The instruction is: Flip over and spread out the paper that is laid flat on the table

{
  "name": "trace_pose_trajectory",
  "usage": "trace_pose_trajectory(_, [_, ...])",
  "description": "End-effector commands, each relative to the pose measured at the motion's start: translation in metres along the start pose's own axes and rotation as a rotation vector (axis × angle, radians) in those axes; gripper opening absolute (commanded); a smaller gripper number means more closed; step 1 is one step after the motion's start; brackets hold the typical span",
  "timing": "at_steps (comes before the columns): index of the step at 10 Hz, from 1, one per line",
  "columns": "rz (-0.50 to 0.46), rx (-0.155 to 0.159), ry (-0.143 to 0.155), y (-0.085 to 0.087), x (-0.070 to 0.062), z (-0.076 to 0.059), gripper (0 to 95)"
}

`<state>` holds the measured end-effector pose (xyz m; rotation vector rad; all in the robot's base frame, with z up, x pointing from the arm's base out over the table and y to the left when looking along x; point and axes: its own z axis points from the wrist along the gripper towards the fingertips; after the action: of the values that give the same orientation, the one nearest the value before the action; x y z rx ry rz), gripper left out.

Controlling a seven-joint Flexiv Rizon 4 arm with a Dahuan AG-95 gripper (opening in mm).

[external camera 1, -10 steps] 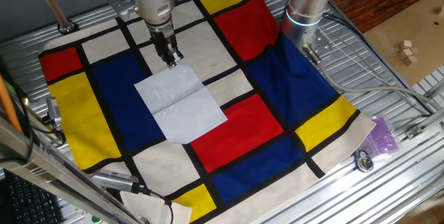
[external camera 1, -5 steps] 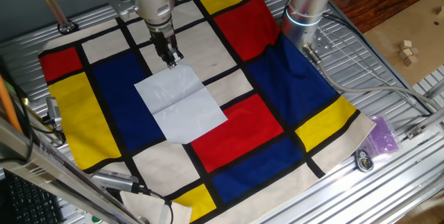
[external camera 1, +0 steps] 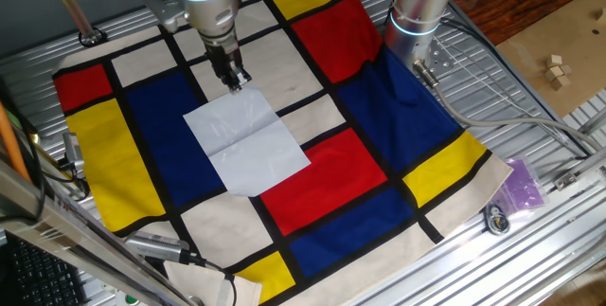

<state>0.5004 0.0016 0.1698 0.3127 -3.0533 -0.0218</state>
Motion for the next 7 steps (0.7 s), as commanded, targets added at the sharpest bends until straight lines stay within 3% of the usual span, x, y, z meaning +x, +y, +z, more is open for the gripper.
trace_pose_trajectory(1, [-0.006,0.008,-0.001,-0.001,0.0,0.0,0.0])
trace_pose_trajectory(6, [0.011,0.014,-0.03,-0.001,0.0,0.0,0.0])
trace_pose_trajectory(7, [0.037,0.017,-0.027,0.014,-0.021,0.002,0.0])
